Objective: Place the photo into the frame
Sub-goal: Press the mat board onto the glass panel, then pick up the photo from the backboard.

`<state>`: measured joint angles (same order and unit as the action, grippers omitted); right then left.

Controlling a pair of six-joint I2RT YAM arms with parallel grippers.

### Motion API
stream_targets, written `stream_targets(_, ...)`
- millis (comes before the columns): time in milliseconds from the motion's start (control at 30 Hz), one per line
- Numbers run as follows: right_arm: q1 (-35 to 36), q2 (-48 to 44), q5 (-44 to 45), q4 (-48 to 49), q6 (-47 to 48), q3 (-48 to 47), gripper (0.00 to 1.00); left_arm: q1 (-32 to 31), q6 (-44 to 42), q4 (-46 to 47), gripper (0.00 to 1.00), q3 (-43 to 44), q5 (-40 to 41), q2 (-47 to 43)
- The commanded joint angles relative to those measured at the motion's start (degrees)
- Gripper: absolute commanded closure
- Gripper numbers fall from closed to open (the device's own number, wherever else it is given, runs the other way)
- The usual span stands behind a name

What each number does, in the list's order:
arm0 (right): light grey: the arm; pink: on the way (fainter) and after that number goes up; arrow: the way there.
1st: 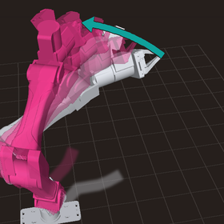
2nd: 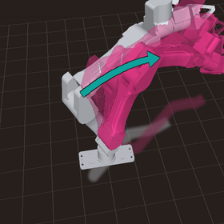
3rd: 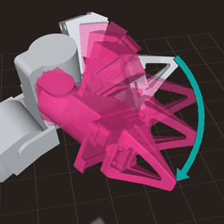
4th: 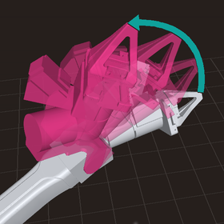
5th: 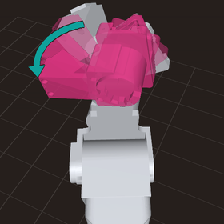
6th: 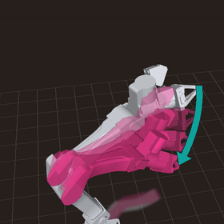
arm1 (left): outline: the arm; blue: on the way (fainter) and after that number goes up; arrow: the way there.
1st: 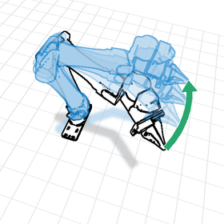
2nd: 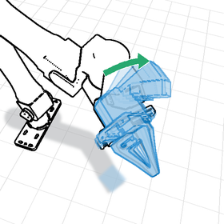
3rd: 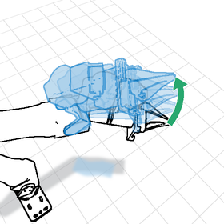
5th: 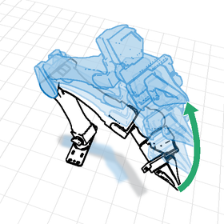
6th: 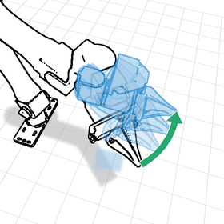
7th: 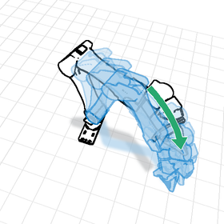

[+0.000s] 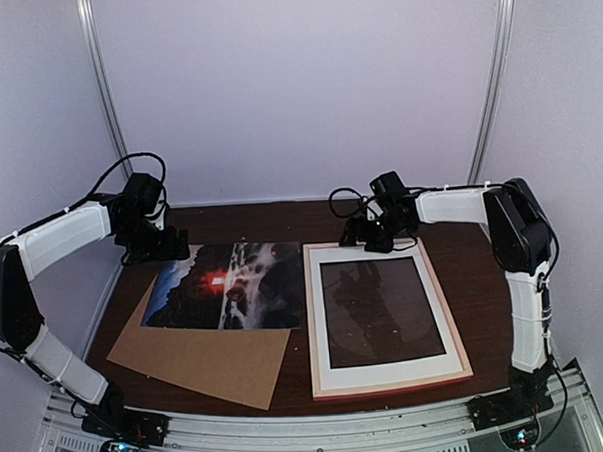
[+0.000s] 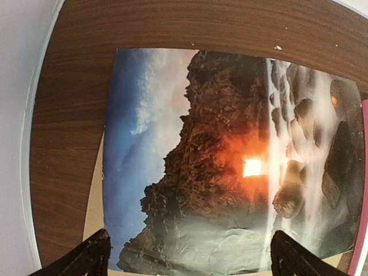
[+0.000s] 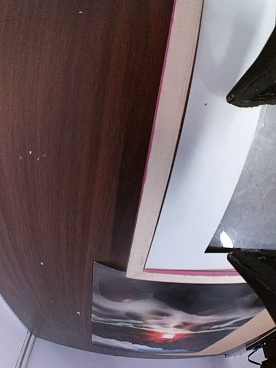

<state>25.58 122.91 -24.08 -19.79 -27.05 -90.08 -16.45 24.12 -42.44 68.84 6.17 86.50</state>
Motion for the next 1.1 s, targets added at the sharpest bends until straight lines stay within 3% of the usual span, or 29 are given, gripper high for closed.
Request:
stream_targets(0, 1.97, -5.35, -0.82, -3.86, 1.91, -3.88, 0.14, 3.56, -1.17, -1.12, 0.02, 0.51, -4.34, 1.44)
stream_targets(500, 20.12, -3.65, -3.22, -8.06, 1.28, -7.96, 0.15, 15.8, 0.47, -1.87, 0.05, 0.74, -21.19, 9.32)
stream_targets(667, 25.65, -1.86, -2.8, -8.94, 0.63, -8.11, 0.16, 17.73, 0.45, -1.87, 0.06, 1.67, -22.88, 11.23)
stream_targets(1067, 27.26, 2.59, 5.86, -15.9, -1.17, -9.86, 0.18, 18.34, 0.87, -1.97, 0.07, 2.76, -23.05, 12.55)
